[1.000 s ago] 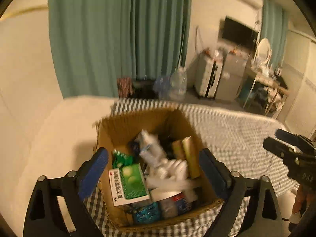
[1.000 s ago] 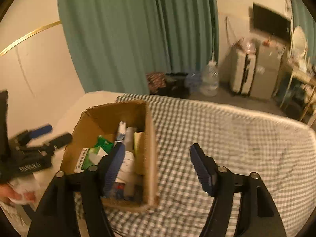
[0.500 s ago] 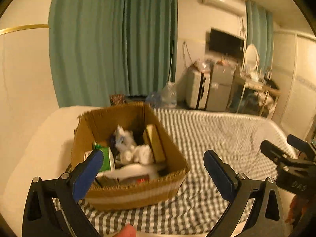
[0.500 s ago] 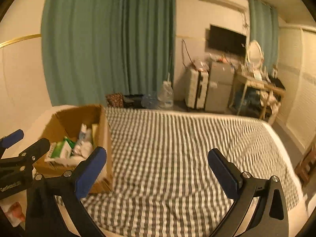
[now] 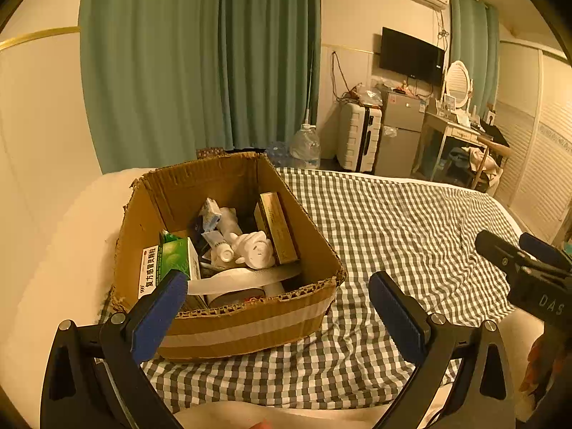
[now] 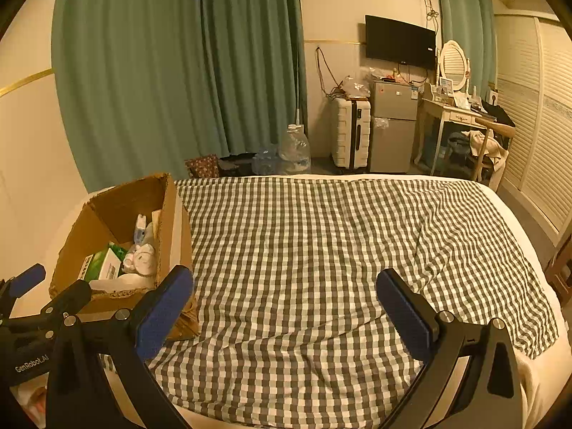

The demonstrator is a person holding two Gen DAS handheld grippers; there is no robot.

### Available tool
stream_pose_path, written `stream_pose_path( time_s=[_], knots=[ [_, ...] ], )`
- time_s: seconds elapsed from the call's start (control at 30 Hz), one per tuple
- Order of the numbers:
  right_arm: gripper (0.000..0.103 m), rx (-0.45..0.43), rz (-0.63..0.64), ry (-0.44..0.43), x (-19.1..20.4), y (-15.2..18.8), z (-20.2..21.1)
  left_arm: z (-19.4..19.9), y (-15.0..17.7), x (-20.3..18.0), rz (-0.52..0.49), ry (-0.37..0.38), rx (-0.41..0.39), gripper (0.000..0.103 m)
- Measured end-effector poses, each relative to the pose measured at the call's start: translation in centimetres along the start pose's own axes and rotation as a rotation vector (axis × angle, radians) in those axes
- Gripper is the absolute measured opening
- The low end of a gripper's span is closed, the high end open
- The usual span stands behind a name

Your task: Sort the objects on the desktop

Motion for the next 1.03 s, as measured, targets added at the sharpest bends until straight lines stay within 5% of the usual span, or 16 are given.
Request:
stream_pose_path(
  time_s=[0.73,1.03],
  knots=[
    [0.102,0.038,0.071,0.016,2.1,1.3,-1.1,0.0,0.0,0.2,0.027,-0.006,0.004,0.103],
    [0.102,0.056,0.064,0.019,2.3,1.5,-1.5,0.2,0.3,-0.3,0.019,0.050,-0.008,0.103]
  ],
)
Point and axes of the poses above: each gripper's, at about its wrist camera, not at the fingertips, and z roughly against the way its jaws point, x to its left, y to its underside, the point moved 2 cm from there along -z, roughly the way its jaws point, and after that the axes turned 13 degrees about x, right-handed, at the moved point
